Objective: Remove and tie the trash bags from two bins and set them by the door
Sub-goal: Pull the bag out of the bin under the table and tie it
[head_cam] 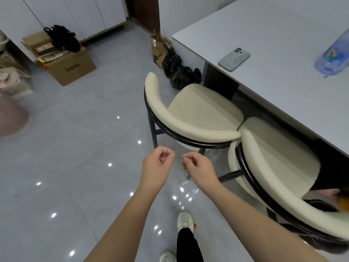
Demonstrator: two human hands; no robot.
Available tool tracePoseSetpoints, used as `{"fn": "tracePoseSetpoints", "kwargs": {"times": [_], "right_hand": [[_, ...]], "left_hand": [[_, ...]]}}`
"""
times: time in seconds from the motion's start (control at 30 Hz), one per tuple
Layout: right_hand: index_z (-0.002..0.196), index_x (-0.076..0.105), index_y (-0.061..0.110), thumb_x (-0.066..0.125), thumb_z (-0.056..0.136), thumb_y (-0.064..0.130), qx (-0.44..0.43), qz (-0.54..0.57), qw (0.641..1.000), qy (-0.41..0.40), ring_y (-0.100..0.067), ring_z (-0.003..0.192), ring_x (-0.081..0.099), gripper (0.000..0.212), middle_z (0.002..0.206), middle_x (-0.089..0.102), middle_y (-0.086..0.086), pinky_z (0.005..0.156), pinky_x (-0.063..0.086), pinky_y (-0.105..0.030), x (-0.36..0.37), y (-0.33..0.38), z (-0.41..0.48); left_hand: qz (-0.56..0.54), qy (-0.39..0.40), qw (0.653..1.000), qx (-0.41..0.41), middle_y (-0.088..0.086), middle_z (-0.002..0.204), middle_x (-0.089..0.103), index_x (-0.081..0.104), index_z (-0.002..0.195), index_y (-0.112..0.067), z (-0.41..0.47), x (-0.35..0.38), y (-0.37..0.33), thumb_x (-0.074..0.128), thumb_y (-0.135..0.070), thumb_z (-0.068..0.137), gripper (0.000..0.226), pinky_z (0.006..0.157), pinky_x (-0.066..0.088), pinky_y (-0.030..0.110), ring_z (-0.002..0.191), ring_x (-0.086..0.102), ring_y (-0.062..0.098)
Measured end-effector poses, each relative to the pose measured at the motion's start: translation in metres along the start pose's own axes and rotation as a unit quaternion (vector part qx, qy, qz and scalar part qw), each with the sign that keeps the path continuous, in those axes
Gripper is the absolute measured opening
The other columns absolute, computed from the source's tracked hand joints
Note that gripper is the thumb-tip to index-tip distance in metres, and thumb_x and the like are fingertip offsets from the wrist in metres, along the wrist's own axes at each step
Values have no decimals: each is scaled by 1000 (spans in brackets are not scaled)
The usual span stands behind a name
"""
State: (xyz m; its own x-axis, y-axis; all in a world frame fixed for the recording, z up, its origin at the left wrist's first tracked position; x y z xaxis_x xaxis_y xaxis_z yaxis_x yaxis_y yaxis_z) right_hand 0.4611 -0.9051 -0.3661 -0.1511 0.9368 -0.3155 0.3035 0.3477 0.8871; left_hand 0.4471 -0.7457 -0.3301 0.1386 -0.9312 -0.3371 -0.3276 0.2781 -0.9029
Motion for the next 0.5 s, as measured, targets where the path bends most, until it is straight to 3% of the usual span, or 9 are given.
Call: {"fn": "tracePoseSetpoints", "kwargs": {"times": [0.1,0.3,0.5], "right_hand": [[94,66,15,54,91,12,6,5,1000,1,-13,75,63,13,81,68,-1,73,56,-30,-3,-14,-21],[97,66,14,53,92,13,15,4,1000,9,-12,76,63,14,82,68,0,69,50,-21,-22,-33,-50],[96,66,14,54,92,14,23,-6,999,25,-11,75,64,13,81,68,0,66,50,-22,-66,-69,-69]], "left_hand": [[12,1,1000,3,-3,75,67,65,79,-21,-20,5,6,63,-14,85,9,63,48,11,75,64,13],[23,-2,1000,-3,-4,75,67,64,77,-21,-55,23,11,63,-15,84,9,68,51,19,75,65,14],[14,-27,999,-23,-1,76,67,64,78,-21,-94,66,22,63,-13,85,10,69,51,21,76,65,17]]}}
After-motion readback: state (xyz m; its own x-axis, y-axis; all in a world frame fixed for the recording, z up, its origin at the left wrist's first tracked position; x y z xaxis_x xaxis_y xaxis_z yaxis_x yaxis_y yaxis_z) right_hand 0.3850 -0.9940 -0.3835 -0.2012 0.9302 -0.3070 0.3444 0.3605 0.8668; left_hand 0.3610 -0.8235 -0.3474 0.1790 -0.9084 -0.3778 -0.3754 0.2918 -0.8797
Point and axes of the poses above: each hand's wrist, its own z-axis towards the middle knuckle, its own x-axis out of the palm, y = z × x, the point moved 9 cm from there along z, towards the middle knuckle
